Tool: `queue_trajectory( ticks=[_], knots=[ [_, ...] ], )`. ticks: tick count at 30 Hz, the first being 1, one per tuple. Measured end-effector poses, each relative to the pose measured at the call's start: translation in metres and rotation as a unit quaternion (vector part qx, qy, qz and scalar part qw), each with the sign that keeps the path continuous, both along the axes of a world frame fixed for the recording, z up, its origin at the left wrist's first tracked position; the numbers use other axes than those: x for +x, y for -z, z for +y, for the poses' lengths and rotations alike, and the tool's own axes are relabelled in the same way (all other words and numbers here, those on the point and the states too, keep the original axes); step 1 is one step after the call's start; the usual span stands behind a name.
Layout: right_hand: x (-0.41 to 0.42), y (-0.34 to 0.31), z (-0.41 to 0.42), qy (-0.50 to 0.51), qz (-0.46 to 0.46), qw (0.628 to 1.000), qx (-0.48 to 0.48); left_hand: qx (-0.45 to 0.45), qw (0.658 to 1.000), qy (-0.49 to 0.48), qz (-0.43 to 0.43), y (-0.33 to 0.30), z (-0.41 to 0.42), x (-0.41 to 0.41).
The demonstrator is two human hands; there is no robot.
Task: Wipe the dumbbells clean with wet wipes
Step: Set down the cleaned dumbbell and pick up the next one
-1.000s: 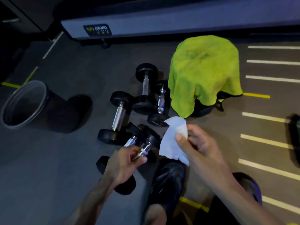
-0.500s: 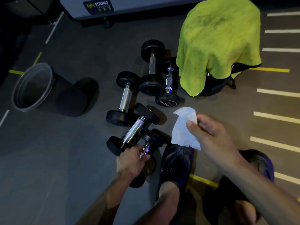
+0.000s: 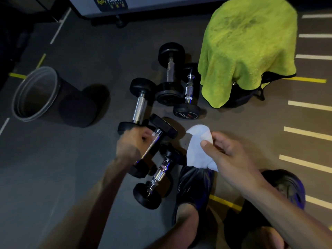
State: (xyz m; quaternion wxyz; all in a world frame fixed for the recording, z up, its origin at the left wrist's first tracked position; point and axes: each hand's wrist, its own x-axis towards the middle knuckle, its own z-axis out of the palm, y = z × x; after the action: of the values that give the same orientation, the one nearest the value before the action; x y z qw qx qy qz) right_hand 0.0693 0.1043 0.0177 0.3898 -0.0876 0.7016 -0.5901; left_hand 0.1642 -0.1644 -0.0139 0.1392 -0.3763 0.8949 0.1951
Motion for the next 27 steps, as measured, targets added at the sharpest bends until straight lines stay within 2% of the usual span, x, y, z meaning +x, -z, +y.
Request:
queue_trajectory(
  ticks=[2, 5, 12, 17, 23, 27],
  knots=[
    [0.002, -0.001, -0.001, -0.004, 0.000, 1.000, -0.005, -0.003, 1.000, -0.006, -0.018, -0.003, -0.016, -0.020],
    [0.005, -0.002, -0.001, -0.011, 0.008, 1.000, -0.006, 0.079, 0.994, -0.020, -0.071, 0.011, -0.024, -0.034],
    [0.008, -0.001, -0.001, -0.026, -0.002, 1.000, 0.005, 0.076, 0.989, -0.067, -0.110, 0.035, -0.016, -0.050],
    [0.006, -0.001, -0.005, -0.023, -0.003, 1.000, 0.006, 0.043, 0.990, -0.044, -0.124, 0.034, -0.025, -0.049],
    [0.001, 0.002, -0.008, -0.023, -0.007, 1.000, 0.012, 0.119, 0.977, 0.000, -0.175, 0.044, -0.033, -0.055],
    [-0.002, 0.005, -0.009, -0.026, -0.005, 0.999, 0.019, 0.113, 0.980, 0.026, -0.162, 0.045, -0.032, -0.054]
  ],
)
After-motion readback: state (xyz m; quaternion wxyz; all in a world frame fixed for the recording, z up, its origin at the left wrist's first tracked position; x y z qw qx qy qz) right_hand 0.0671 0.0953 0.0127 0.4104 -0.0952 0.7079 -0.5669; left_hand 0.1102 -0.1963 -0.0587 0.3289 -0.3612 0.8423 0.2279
